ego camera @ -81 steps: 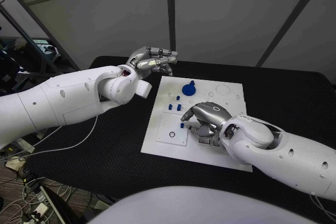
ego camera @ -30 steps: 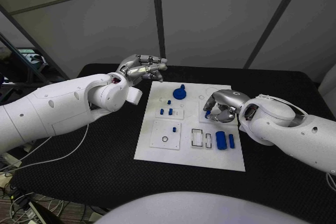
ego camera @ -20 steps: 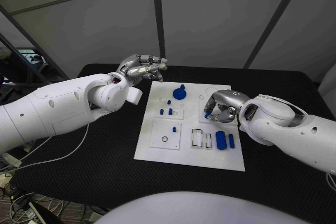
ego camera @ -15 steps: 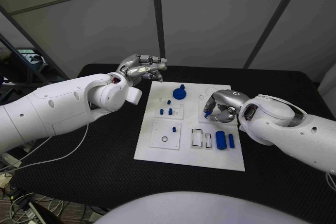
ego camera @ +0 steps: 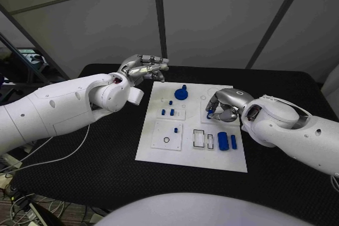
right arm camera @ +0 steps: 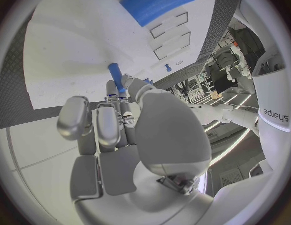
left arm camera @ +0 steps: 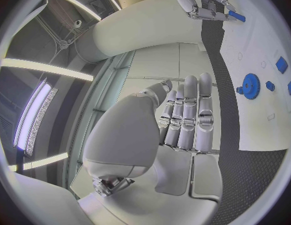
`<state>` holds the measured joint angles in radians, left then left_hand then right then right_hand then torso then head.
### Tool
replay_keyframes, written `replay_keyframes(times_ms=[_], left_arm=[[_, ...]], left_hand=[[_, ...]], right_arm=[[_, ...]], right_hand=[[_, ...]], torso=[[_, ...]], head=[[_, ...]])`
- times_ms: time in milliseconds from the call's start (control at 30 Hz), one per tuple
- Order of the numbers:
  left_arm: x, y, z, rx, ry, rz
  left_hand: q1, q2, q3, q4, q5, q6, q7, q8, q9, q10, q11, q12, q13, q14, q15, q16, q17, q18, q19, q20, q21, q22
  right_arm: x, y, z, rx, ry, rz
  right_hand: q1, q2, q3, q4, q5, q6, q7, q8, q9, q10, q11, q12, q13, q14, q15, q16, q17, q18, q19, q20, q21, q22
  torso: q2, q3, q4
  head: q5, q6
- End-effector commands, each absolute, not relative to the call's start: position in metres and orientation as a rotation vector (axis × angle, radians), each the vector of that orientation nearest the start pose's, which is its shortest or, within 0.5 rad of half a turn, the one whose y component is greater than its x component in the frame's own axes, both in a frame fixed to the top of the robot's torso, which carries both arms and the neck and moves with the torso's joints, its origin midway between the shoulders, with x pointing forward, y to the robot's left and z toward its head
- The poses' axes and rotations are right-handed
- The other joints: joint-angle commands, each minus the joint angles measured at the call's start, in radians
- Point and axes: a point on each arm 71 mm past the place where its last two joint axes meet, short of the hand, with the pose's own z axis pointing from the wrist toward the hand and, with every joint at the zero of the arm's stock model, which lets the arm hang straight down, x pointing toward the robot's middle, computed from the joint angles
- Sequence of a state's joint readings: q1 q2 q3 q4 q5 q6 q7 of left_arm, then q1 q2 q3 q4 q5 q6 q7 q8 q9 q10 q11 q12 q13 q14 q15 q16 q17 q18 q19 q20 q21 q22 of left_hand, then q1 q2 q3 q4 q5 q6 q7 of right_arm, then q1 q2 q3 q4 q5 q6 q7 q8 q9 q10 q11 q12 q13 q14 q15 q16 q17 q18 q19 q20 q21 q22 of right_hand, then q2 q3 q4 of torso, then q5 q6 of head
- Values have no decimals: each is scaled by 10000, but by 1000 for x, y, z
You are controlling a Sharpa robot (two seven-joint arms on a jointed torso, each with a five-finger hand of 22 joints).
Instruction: Assemble the parts on the task board
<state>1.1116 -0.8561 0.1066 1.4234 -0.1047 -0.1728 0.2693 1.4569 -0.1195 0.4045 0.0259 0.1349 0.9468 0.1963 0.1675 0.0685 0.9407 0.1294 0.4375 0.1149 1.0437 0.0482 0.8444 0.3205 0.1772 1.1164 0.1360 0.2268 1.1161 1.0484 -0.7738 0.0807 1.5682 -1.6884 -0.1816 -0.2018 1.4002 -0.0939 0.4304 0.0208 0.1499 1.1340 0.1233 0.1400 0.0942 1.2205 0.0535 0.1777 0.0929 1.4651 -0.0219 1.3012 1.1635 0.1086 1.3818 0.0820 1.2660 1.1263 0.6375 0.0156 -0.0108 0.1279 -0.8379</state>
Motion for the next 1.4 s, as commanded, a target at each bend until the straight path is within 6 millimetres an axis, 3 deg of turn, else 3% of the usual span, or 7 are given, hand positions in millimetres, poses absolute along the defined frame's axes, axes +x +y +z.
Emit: replay_keyframes(times_ms=[33, 200, 367, 767, 1033, 1200, 1400], left_arm=[[507, 240, -181, -11160, 14867, -15501], [508, 240, -182, -11173, 14855, -15477], [509, 240, -182, -11182, 14853, -15466], [509, 237, -183, -11169, 14883, -15530], [510, 236, -183, -11159, 14883, -15558], [510, 235, -183, -11150, 14898, -15587], [510, 233, -183, -11136, 14919, -15632]], left_hand=[[-47, 87, 0, -49, 29, 5, 16, 52, -11, -51, 6, 46, -9, -56, 4, -42, -9, 9, -46, -14, 45, 11], [-47, 87, 0, -49, 29, 5, 16, 52, -11, -51, 6, 46, -9, -56, 4, -42, -9, 9, -46, -14, 45, 11], [-47, 87, 0, -49, 29, 5, 16, 52, -11, -51, 6, 46, -9, -56, 4, -42, -9, 9, -46, -14, 45, 11], [-53, 92, 0, -51, 28, 10, 11, 60, -9, -53, 3, 50, -14, -61, 4, -43, -19, 10, -54, -13, 44, 9], [-53, 92, 0, -51, 28, 10, 11, 60, -9, -53, 3, 50, -14, -61, 4, -43, -19, 10, -54, -13, 44, 9], [-53, 92, 0, -51, 28, 10, 11, 60, -9, -53, 3, 50, -14, -61, 4, -43, -19, 10, -54, -13, 44, 9], [-53, 92, 0, -51, 28, 10, 11, 60, -9, -53, 3, 50, -14, -61, 4, -43, -19, 10, -54, -13, 44, 9]], right_arm=[[461, -154, -203, -2968, 16540, 5966], [452, -155, -197, -3000, 16330, 6120], [440, -149, -184, -2961, 16054, 6619], [414, -96, -163, -3376, 15476, 8594], [404, -60, -180, -4050, 15781, 9504], [398, -48, -193, -4377, 16108, 9812], [395, -41, -206, -4575, 16475, 9932]], right_hand=[[103, 98, 1, -103, 71, 100, -9, 41, 145, 94, -13, -33, 11, 407, -65, 62, 3, -172, 78, -28, 47, 17], [146, 94, -10, -137, 155, 102, 5, 38, 158, 117, -8, -71, 17, 407, -65, 60, -15, -178, 92, -37, 67, 43], [185, 90, -18, -170, 276, 94, 30, 26, 173, 136, 6, -128, 23, 410, -59, 77, -9, -184, 102, -40, 84, 64], [236, 112, 0, -206, 362, 70, 55, 4, 182, 141, 23, -188, 27, 405, -49, 74, -31, -182, 96, -37, 80, 57], [259, 114, 7, -228, 409, 48, 71, -12, 185, 137, 35, -223, 29, 396, -42, 55, -68, -172, 74, -36, 49, 12], [261, 113, 7, -233, 422, 30, 81, -25, 185, 126, 45, -244, 28, 393, -37, 51, -77, -170, 66, -34, 39, -1], [262, 114, 8, -235, 426, 26, 83, -27, 185, 123, 47, -250, 28, 392, -35, 47, -85, -169, 64, -34, 36, -5]], torso=[[-14, 12, -39], [-45, -7, -49], [-94, -17, -46], [-72, -29, -35], [-60, -34, -22], [-59, -14, -51], [-71, -21, -57]], head=[[-10, 21], [-72, 81], [-14, 58], [165, 42], [290, -3], [367, -43], [429, -87]])
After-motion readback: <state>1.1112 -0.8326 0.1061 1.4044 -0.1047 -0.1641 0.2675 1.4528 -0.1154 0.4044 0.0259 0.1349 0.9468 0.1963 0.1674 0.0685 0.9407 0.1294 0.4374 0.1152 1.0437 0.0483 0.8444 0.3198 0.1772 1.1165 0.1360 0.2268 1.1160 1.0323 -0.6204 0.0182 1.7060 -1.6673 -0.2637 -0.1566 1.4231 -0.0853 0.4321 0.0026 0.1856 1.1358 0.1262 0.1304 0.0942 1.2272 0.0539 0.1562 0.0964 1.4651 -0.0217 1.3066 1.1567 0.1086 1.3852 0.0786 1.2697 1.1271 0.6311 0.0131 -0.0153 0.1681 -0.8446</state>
